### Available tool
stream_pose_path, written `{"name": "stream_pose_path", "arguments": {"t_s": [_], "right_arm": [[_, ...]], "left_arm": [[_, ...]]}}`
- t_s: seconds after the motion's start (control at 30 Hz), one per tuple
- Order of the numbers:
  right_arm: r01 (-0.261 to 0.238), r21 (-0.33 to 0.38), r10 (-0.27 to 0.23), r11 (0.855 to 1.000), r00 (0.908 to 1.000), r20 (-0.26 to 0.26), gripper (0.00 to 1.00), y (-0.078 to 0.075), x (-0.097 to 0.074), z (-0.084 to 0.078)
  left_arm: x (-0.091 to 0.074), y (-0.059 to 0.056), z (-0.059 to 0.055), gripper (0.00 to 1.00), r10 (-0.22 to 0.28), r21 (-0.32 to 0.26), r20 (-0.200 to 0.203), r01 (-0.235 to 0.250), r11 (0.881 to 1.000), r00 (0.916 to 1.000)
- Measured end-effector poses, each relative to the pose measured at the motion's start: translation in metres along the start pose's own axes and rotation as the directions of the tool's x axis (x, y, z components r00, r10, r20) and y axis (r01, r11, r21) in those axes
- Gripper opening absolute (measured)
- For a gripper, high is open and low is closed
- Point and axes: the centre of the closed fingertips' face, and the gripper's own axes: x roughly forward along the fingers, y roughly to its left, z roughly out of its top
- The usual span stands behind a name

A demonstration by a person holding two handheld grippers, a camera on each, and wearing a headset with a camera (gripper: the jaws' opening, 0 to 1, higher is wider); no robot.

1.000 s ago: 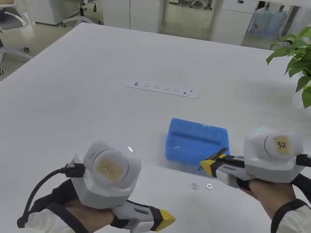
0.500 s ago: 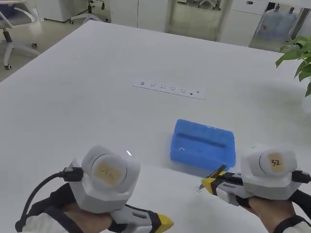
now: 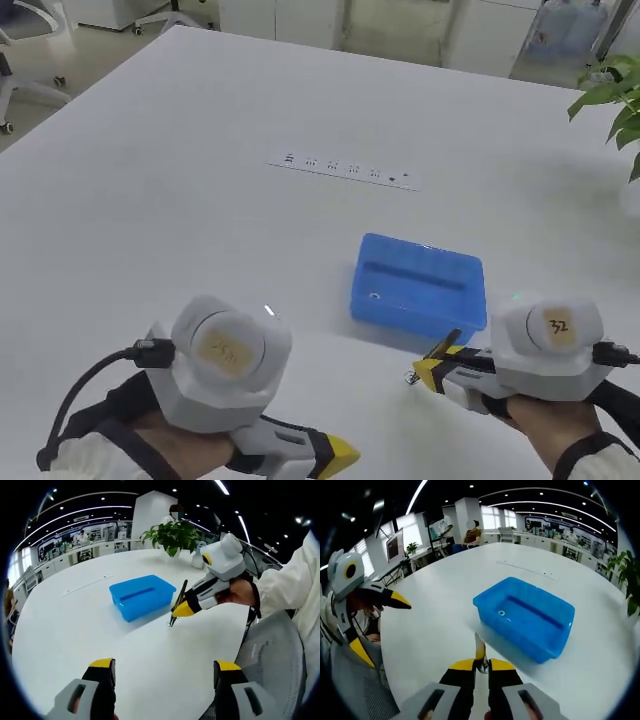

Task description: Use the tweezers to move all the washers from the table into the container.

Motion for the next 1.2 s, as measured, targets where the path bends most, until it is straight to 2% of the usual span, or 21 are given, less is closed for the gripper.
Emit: {"name": "stream_pose_path", "arguments": {"t_s": [0.33,0.57,1.0,1.2], "right_arm": [[0.024,-0.003,-0.024,1.0,0.9997,0.006,0.05,-0.002,0.0,0.003],[0.013,0.048,-0.015,0.999,0.9987,0.049,0.05,-0.003,-0.012,0.017],[0.014,0.041,-0.017,0.999,0.9976,0.067,0.05,-0.003,-0.025,0.032],[0.021,0.029,-0.024,0.999,0.9955,0.091,0.05,-0.007,-0.03,0.043]], "left_arm": [[-0.001,0.0,0.001,0.82,-0.001,0.0,0.006,0.001,1.0,1.0],[-0.002,0.0,0.003,0.82,0.002,0.004,0.012,-0.002,1.0,0.9999],[-0.002,-0.001,0.007,0.82,-0.003,-0.001,0.033,0.003,1.0,0.9994],[-0.002,-0.001,0.007,0.81,-0.002,0.011,0.026,0.002,1.0,0.9997]]}}
